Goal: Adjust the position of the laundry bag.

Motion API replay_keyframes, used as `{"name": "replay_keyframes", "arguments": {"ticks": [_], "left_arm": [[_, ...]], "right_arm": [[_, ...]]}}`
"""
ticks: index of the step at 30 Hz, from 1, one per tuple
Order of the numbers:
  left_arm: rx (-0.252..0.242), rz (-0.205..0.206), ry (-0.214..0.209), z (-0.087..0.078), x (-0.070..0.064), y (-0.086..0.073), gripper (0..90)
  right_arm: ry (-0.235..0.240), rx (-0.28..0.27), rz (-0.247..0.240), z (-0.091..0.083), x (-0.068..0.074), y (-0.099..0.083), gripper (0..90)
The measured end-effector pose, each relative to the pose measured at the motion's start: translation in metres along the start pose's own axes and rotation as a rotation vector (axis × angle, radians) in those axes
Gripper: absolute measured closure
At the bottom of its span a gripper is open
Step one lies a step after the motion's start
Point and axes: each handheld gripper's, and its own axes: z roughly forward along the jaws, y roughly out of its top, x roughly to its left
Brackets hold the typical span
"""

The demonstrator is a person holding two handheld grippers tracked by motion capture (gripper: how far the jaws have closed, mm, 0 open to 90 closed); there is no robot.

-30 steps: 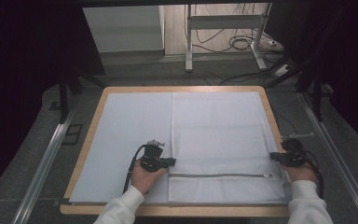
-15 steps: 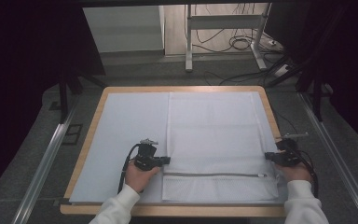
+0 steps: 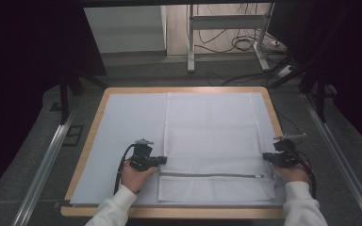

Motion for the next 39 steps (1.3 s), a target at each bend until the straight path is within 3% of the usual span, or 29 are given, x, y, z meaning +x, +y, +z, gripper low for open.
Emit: {"name": "replay_keyframes", "arguments": {"ticks": [39], "left_arm": [[-0.012,-0.033,0.029,-0.023,0.025,-0.006,89.8]], "right_arm": [[0.033,-0.027,-0.054,0.01,0.03,0.009,87.9]]}}
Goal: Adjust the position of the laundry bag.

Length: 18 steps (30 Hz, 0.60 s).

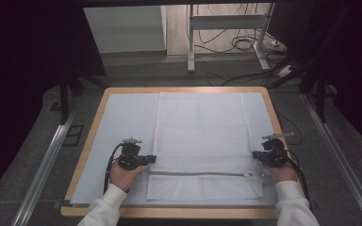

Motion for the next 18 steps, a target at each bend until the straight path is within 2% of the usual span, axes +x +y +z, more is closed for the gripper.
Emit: {"name": "replay_keyframes", "arguments": {"ticks": [3,12,18], "left_arm": [[-0.006,0.001,0.001,-0.005,0.001,-0.002,89.8],[-0.004,-0.006,0.006,-0.011,0.009,-0.004,89.8],[-0.007,-0.011,0.013,-0.015,0.014,-0.005,89.7]], "right_arm": [[0.018,-0.002,0.005,0.001,0.002,0.001,87.9],[0.03,-0.007,0.0,0.004,0.008,0.001,87.9],[0.023,-0.003,-0.026,0.007,0.016,0.004,87.9]]}}
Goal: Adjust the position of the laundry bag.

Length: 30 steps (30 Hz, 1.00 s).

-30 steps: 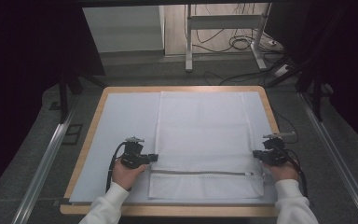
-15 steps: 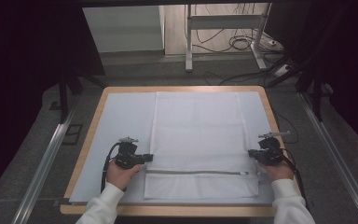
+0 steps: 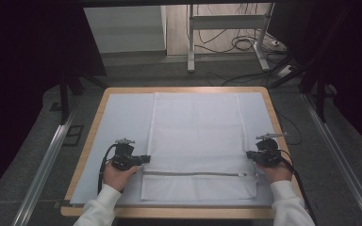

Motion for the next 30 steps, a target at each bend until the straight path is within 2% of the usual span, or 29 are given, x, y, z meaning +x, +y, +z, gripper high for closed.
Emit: {"name": "replay_keyframes", "arguments": {"ticks": [7,14,20,30], "left_arm": [[-0.009,-0.008,0.016,-0.006,0.007,-0.003,89.7],[-0.002,-0.015,0.014,-0.01,0.014,-0.006,89.7],[-0.009,-0.029,0.025,-0.014,0.021,-0.008,89.7],[-0.015,-0.041,0.036,-0.02,0.027,-0.012,89.7]], "right_arm": [[0.007,0.0,-0.022,0.004,0.008,0.002,87.9],[0.032,-0.001,-0.011,0.008,0.013,0.004,87.9],[0.018,0.005,-0.047,0.012,0.022,0.008,87.9],[0.025,0.01,-0.067,0.017,0.031,0.011,87.8]]}}
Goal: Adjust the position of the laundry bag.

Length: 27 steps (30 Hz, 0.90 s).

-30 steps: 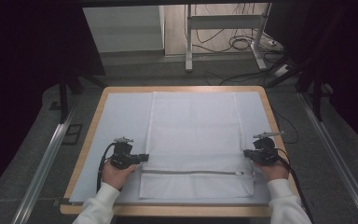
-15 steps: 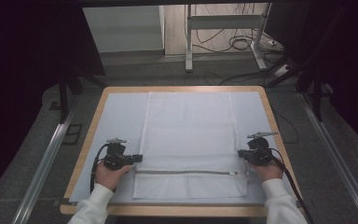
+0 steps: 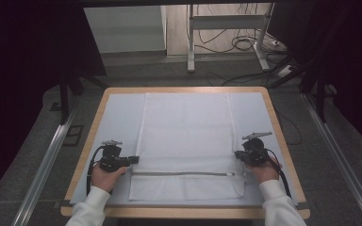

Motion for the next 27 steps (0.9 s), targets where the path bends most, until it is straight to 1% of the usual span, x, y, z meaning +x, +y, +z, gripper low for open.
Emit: {"name": "replay_keyframes", "arguments": {"ticks": [2,6,11,19,25,27], "left_arm": [[-0.002,-0.003,0.0,-0.0004,0.0012,-0.0006,89.6],[-0.001,-0.002,0.005,-0.0011,0.0029,-0.0003,89.6],[0.0,-0.003,0.013,-0.0012,0.0031,-0.0007,89.6],[-0.003,-0.008,0.016,-0.0026,0.0052,-0.0013,89.5],[0.0,-0.008,0.028,-0.0051,0.0084,-0.0028,89.4],[0.001,-0.009,0.027,-0.0052,0.0097,-0.0033,89.3]], "right_arm": [[0.007,-0.004,0.007,-0.0001,0.0004,0.0002,87.8],[0.009,-0.003,-0.005,0.0014,0.0015,0.0005,87.8],[0.012,-0.004,-0.002,0.0017,0.0027,0.0013,87.8],[0.014,-0.005,-0.011,0.0037,0.0046,0.0022,87.8],[0.011,-0.001,-0.032,0.007,0.0092,0.0035,87.7],[0.02,0.004,-0.031,0.0062,0.0102,0.0026,87.8]]}}
